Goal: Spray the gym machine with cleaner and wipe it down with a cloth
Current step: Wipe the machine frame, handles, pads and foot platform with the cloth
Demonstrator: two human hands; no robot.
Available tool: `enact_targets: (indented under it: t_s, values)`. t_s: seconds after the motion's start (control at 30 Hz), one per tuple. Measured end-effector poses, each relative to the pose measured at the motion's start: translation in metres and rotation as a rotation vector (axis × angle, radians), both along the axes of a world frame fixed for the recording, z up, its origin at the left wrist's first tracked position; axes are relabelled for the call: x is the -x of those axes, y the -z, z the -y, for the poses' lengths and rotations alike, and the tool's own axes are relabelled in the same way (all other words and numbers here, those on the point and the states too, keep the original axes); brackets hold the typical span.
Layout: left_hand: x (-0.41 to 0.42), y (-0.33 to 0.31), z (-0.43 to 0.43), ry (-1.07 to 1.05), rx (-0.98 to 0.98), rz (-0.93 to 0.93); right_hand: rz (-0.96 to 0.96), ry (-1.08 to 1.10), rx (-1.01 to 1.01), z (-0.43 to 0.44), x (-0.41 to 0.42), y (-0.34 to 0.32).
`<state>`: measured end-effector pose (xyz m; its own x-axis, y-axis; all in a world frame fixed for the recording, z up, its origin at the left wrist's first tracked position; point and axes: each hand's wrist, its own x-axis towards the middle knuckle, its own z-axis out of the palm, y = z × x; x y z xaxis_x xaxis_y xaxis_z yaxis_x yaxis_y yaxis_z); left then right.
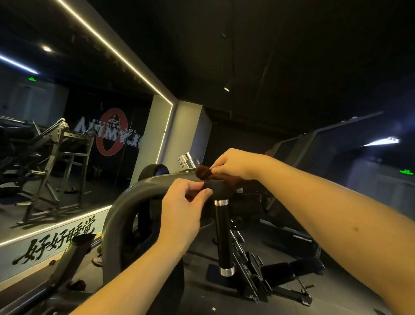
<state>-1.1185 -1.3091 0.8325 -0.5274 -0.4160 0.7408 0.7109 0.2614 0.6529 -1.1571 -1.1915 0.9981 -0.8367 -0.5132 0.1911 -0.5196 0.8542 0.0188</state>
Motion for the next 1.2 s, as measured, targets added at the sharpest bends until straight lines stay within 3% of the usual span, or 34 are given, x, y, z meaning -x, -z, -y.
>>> enact_targets:
  t_s: [0.2, 0.33, 0.4, 0.47, 0.67, 0.8, 0.9, 1.0, 1.2]
  values:
    - [-0.004, -0.005, 0.006, 0.018, 0.032, 0.042, -0.056, -0.042, 0.012, -0.013, -0.03, 0.004]
    - [-0.004, -0.007, 0.007, 0.03, 0.028, 0.069, -0.313, -0.025, 0.031, -0.031, -0.064, 0.033]
    - [-0.007, -0.006, 0.005, 0.046, 0.032, 0.068, -0.507, -0.012, 0.18, -0.038, -0.072, 0.068]
    - [-0.013, -0.002, 0.006, 0.077, 0.025, 0.07, -0.565, -0.037, 0.429, -0.046, -0.078, 0.104]
    - [-0.051, 0.033, 0.008, 0.342, 0.021, 0.214, -0.239, -0.031, 0.921, -0.061, -0.08, 0.17]
    - [-0.071, 0.044, 0.0, 0.472, 0.07, 0.292, -0.203, -0.122, 1.107, -0.044, -0.09, 0.174]
    - [-0.08, 0.042, -0.001, 0.381, 0.095, 0.267, -0.161, -0.167, 1.158, -0.034, -0.09, 0.173]
    - [-0.086, 0.036, -0.001, 0.362, -0.05, 0.288, -0.12, -0.201, 1.194, -0.034, -0.084, 0.176]
    - [-0.09, 0.035, -0.01, 0.319, -0.226, 0.371, 0.141, -0.336, 1.195, -0.038, -0.082, 0.186]
